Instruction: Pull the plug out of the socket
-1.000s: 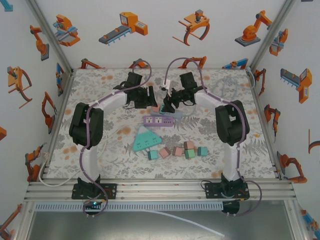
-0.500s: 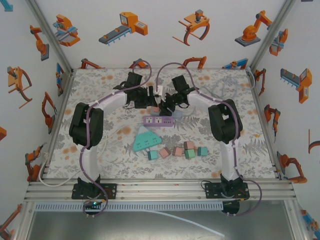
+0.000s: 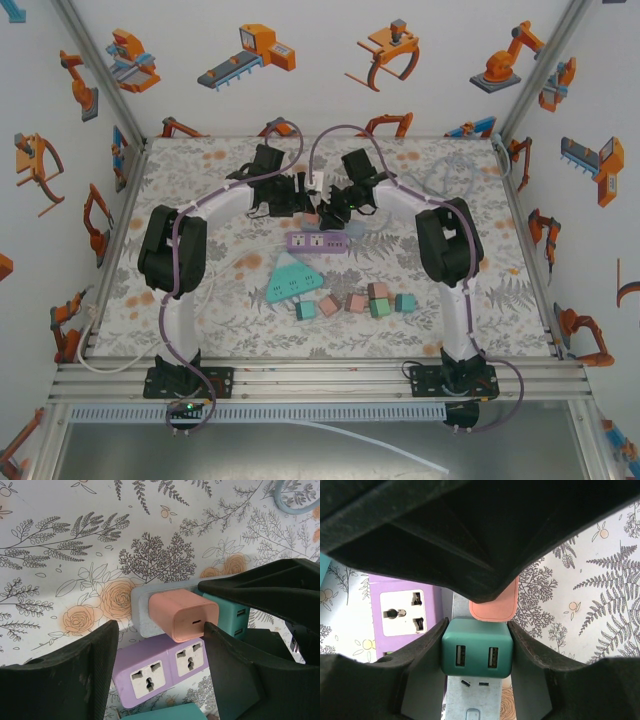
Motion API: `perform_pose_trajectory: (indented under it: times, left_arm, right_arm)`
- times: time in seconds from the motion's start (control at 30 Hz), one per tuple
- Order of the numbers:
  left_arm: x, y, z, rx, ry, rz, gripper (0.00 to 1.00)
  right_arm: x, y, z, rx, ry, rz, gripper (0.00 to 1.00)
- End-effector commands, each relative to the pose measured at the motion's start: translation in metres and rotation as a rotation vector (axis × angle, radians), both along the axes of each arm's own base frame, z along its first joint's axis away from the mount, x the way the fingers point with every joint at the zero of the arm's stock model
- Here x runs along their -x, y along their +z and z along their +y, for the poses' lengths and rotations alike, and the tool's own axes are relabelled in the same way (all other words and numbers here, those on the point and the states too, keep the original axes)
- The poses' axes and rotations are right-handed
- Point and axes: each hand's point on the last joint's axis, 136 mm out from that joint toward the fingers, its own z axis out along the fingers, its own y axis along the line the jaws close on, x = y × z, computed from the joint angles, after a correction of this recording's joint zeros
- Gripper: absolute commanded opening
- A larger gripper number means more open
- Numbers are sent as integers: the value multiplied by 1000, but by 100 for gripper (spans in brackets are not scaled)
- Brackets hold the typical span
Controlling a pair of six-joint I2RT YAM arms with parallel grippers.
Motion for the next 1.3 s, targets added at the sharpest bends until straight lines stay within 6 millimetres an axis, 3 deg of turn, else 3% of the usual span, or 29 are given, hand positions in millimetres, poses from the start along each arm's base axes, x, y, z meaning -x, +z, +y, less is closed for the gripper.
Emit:
perform_pose_trajectory:
  times: [0.0,0.2,0.33,0.63,0.93,1.13,1.27]
  left_arm:
    - [49,-97,55,-319,-2,217,64]
    - [52,-100,54,-321,-6,221,64]
    - [53,-99,54,-321,-8,220,64]
    - [53,-101,55,-327,-11,221,64]
    - [53,-102,52,-322,-21,223,64]
    - [50,-87,44,-268,-32,202,64]
    - [43,-65,32,-203,-37,168,65]
  right_arm:
    - [0,27,11,-41,17,-7,11]
    - [-11,53,18,-80,-28,4,0]
    - [-18,51,16,-55,-40,-22,0]
    - [-15,76,19,-89,-20,-26,0]
    - [-9,77,18,-88,-11,-5,0]
    - [0,98,11,-95,-24,-33,0]
    - [12,119,1,-117,-72,-42,0]
